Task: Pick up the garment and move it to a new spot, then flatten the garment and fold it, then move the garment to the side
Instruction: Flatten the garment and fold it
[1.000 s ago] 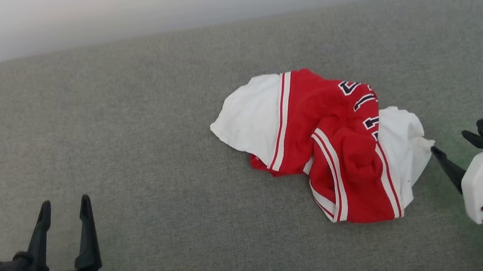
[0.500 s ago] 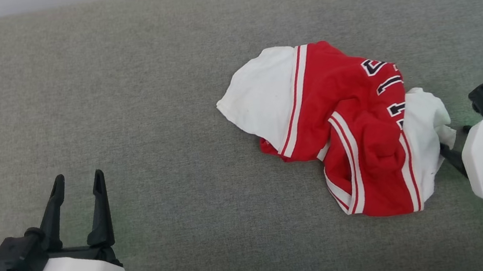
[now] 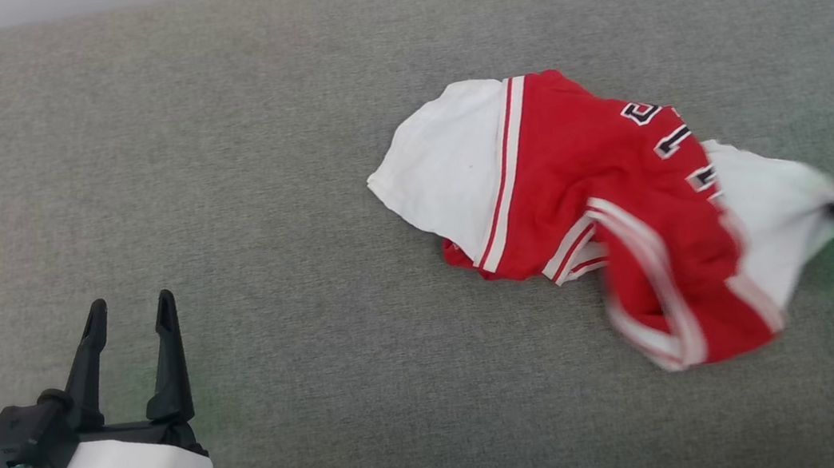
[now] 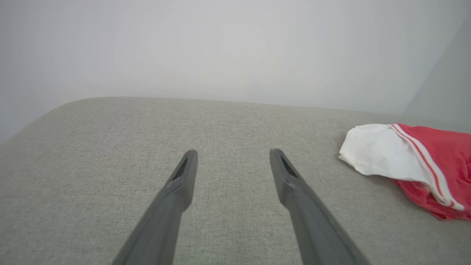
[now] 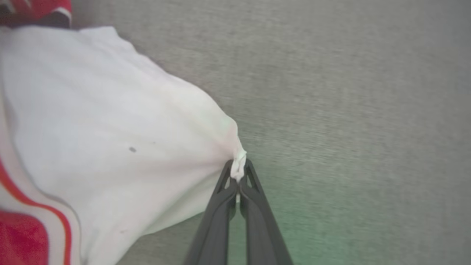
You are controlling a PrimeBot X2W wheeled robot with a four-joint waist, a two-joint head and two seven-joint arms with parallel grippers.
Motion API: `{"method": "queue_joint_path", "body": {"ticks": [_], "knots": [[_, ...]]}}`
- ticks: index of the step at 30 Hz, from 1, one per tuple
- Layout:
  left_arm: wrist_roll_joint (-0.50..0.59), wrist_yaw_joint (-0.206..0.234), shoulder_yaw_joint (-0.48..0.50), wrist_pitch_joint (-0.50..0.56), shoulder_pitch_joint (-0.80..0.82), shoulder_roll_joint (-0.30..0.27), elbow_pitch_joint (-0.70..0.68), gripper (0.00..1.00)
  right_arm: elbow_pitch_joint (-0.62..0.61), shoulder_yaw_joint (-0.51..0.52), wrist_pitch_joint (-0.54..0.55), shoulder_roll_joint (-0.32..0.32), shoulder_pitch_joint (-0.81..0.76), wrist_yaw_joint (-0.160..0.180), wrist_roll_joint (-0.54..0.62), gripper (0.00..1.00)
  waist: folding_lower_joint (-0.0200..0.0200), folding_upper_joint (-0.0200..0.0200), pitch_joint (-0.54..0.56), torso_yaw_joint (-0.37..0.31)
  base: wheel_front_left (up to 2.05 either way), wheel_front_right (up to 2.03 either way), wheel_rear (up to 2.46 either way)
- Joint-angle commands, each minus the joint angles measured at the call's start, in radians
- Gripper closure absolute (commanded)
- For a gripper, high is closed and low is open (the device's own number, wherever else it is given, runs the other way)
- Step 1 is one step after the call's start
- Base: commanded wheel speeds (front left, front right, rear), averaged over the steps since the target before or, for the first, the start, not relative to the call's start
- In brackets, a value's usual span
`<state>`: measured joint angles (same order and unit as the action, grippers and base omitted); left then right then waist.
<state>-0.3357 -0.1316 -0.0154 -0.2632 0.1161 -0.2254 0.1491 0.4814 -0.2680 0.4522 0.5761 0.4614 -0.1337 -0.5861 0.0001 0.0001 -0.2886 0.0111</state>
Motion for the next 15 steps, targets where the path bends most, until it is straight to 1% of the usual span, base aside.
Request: {"method": "queue_joint_path", "body": {"ticks": [1,8,12,15], "knots": [[-0.006,0.002,0.004,-0.002,0.011,-0.006,-0.002,0.0,0.023,0.037,-0.022,0.015,-0.007,0.006,0.013,1.0,-0.0001,-0.0001,0.0,-0.006,0.0,0.0,0.0],[-0.01,0.002,0.005,-0.002,0.002,-0.02,-0.007,0.0,0.131,0.243,-0.134,0.057,0.0,0.005,0.07,1.0,-0.0001,-0.0001,-0.013,-0.026,0.0,0.0,0.0],[-0.012,0.002,-0.006,-0.002,0.011,-0.024,-0.006,0.0,0.219,0.361,-0.203,0.061,0.024,0.005,0.123,1.0,-0.0001,-0.0001,-0.02,-0.026,0.0,0.0,0.0],[-0.014,0.002,-0.012,-0.002,0.015,-0.03,-0.004,0.0,0.278,0.439,-0.27,0.047,0.042,0.005,0.167,1.0,-0.0001,-0.0001,-0.025,-0.023,0.0,0.0,0.0]]}}
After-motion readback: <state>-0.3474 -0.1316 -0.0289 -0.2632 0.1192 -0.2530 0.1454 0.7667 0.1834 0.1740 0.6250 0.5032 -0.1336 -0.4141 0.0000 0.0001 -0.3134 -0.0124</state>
